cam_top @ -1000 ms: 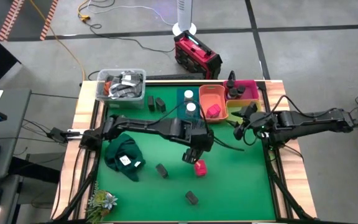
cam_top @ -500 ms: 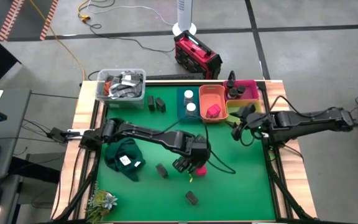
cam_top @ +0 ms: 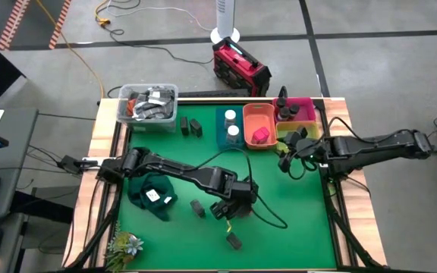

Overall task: Sort spices by type
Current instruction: Put the red seasoning can into the orange bin

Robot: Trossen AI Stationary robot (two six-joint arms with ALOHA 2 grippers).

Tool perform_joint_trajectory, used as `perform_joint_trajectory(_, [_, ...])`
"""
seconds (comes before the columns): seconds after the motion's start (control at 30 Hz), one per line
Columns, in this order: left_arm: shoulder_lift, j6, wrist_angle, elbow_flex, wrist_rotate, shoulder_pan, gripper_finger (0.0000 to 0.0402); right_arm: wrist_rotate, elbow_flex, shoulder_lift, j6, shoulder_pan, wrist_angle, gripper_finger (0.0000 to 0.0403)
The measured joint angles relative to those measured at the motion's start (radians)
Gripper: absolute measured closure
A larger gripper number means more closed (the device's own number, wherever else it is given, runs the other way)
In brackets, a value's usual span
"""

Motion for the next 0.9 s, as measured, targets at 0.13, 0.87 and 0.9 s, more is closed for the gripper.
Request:
perform_joint_trajectory(0.13, [0.000,0.001,0.039,0.000,0.021,-0.001,0.0100,0.000,0.000,0.000,-0.008,0.000,0.027,0.0154])
perform_joint_trajectory(0.87, [0.058,0.030,0.111,0.007,0.096,0.017,0.0100,0.000,0.000,0.000,-0.061,-0.001,0.080,0.0154])
perform_joint_trajectory(0.9, [0.058,0.025,0.109,0.007,0.096,0.020,0.0100,0.000,0.000,0.000,-0.061,-0.001,0.080,0.0154])
